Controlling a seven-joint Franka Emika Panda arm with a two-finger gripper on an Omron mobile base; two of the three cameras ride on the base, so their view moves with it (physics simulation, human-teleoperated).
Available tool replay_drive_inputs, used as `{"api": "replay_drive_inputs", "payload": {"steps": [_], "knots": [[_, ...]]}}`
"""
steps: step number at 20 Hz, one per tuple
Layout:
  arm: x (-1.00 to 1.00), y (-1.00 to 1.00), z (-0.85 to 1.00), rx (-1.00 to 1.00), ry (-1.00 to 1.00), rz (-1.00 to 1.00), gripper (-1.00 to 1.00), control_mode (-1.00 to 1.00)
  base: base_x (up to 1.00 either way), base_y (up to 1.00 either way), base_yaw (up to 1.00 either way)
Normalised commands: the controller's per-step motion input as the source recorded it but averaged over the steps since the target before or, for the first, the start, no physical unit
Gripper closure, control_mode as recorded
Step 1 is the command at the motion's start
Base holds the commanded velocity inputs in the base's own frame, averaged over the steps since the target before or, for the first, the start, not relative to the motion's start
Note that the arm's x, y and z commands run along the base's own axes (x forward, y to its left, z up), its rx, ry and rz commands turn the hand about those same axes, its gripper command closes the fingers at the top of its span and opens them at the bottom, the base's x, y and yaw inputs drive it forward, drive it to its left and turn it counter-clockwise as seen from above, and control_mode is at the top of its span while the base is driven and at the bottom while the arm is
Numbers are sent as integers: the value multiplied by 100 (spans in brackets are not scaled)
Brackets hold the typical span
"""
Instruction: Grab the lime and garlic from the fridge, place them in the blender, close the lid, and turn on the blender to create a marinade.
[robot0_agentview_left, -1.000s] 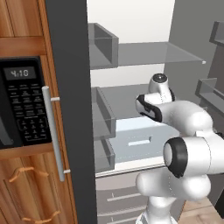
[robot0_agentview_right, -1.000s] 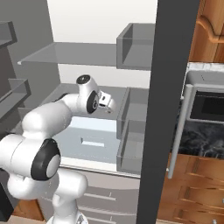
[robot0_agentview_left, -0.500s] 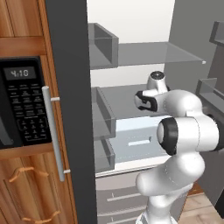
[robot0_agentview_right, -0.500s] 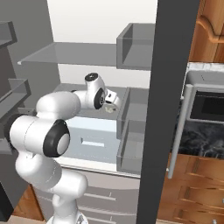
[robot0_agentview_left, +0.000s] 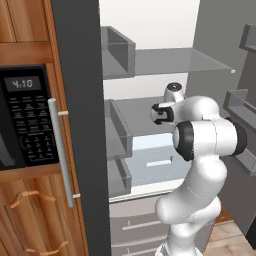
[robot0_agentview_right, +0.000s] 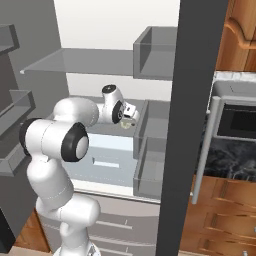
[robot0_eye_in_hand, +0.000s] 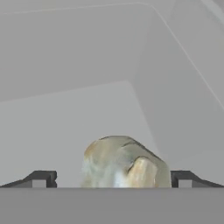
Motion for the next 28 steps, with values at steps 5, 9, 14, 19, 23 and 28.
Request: {"api": "replay_drive_inputs", "payload": {"steps": [5,9,14,19,23,28], "knots": [[3,0,-26,0,0,0,-100,-100,0,0,0],[-6,0,-21,0,0,0,100,-100,0,0,0],[-41,0,-6,0,-9,0,100,-100,0,0,0],[-93,0,30,0,-25,0,100,-100,0,0,0],[-96,8,88,0,-20,0,100,-100,0,0,0],[-93,15,100,0,-6,0,100,-100,0,0,0]]}}
